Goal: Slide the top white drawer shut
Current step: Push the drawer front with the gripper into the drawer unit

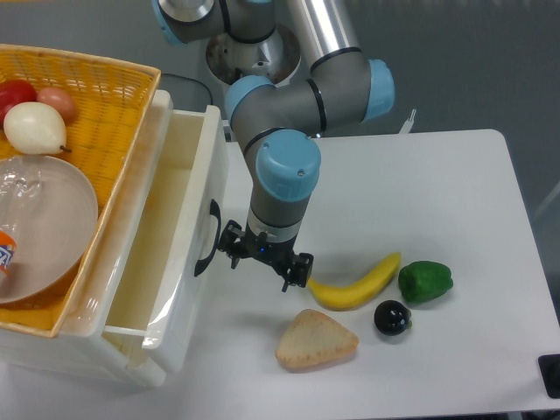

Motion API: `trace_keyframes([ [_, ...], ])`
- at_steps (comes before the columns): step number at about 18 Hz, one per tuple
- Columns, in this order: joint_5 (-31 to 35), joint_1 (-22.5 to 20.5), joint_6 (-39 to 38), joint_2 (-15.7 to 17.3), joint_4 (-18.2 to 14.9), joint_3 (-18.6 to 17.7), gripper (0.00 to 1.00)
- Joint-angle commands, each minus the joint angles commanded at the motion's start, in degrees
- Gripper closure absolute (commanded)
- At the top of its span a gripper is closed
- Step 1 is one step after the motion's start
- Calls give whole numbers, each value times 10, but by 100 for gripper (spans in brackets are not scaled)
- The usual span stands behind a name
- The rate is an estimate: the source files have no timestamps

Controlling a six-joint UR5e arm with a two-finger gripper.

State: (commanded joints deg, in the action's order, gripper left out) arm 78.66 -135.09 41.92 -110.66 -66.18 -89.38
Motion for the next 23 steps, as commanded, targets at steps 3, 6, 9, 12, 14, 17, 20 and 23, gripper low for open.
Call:
trace_keyframes([
  [3,2,6,0,2,0,-4,0],
  [6,1,13,-3,6,0,-5,0],
  [9,3,23,-3,6,0,-5,0],
  [12,4,24,-3,6,0,-5,0],
  [14,4,25,-4,6,0,-5,0],
  [17,4,27,-3,6,0,-5,0],
  [20,4,29,-3,8,-1,-7,0],
  [23,4,33,-4,9,-1,-7,0],
])
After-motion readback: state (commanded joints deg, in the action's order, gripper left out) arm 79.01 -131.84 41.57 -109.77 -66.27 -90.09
